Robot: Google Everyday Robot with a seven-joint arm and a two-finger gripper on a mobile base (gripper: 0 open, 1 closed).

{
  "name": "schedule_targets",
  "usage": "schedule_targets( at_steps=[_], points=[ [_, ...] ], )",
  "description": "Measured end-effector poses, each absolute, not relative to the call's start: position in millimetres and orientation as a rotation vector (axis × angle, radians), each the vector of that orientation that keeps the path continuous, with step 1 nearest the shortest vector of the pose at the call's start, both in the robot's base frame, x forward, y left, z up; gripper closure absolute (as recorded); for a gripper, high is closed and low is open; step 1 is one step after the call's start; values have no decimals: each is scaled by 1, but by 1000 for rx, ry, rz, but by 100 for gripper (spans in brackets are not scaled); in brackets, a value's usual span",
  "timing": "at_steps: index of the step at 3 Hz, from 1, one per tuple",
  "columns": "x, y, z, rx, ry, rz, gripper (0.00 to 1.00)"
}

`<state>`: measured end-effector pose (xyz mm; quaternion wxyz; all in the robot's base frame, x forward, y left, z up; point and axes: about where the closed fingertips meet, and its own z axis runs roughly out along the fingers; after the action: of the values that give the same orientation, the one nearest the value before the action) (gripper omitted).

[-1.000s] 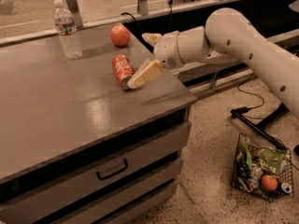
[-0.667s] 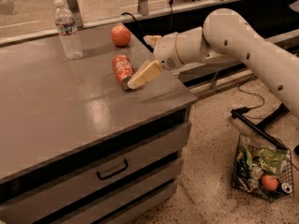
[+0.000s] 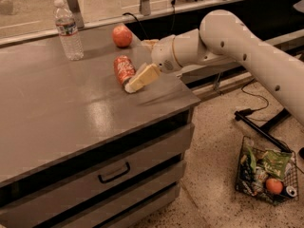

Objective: Move coke can near apple

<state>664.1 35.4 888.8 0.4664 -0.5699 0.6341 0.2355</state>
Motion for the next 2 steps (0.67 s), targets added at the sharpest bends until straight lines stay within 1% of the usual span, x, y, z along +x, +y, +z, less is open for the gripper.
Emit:
schedule_targets(
  at_steps=[2],
  points=[
    [666, 43, 874, -1381, 1579, 600, 0]
  ],
)
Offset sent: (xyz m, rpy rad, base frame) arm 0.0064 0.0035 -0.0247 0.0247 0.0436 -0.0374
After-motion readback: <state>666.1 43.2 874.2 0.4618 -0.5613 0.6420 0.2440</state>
